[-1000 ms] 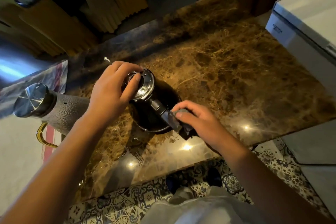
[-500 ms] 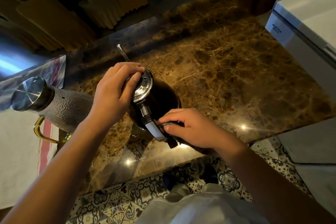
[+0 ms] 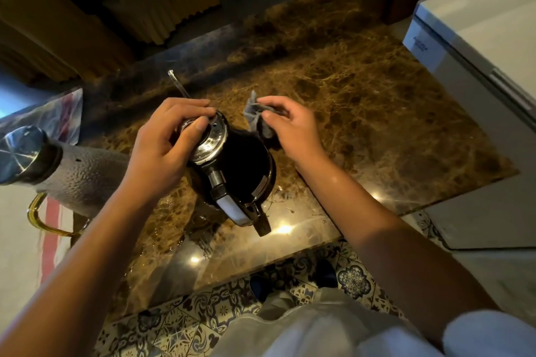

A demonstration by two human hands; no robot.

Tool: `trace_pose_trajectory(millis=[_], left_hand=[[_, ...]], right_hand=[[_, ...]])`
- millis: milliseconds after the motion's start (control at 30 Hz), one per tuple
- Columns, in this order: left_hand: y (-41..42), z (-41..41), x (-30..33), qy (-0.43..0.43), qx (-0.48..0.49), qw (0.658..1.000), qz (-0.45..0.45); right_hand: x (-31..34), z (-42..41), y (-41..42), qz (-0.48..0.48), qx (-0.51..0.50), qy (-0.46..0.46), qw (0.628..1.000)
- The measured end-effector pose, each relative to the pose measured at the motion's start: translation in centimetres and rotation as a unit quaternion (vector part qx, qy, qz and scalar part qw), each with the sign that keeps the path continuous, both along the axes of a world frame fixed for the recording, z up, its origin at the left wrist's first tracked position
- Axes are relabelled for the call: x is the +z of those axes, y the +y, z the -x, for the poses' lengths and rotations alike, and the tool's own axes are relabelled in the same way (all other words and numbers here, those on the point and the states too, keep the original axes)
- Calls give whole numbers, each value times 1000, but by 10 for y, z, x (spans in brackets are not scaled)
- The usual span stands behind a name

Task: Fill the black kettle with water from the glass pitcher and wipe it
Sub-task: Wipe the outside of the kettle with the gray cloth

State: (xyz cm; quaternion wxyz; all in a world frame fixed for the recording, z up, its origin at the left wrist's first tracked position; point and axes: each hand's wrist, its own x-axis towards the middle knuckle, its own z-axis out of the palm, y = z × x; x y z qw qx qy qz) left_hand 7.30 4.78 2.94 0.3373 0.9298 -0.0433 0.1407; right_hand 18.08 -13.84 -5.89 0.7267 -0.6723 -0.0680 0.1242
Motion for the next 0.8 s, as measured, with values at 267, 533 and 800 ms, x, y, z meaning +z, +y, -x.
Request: trace_pose_trajectory(millis=[267, 533, 800], left_hand=[[-5, 1, -4, -11, 33, 999, -7], [-7, 2, -8, -23, 48, 999, 8], [-4, 1, -7, -5, 46, 999, 21]], right_hand=[[-10, -21, 27, 50, 188, 80, 978], [-20, -1, -3, 124, 96, -38, 987], [-35, 64, -33, 160, 45, -58, 984]])
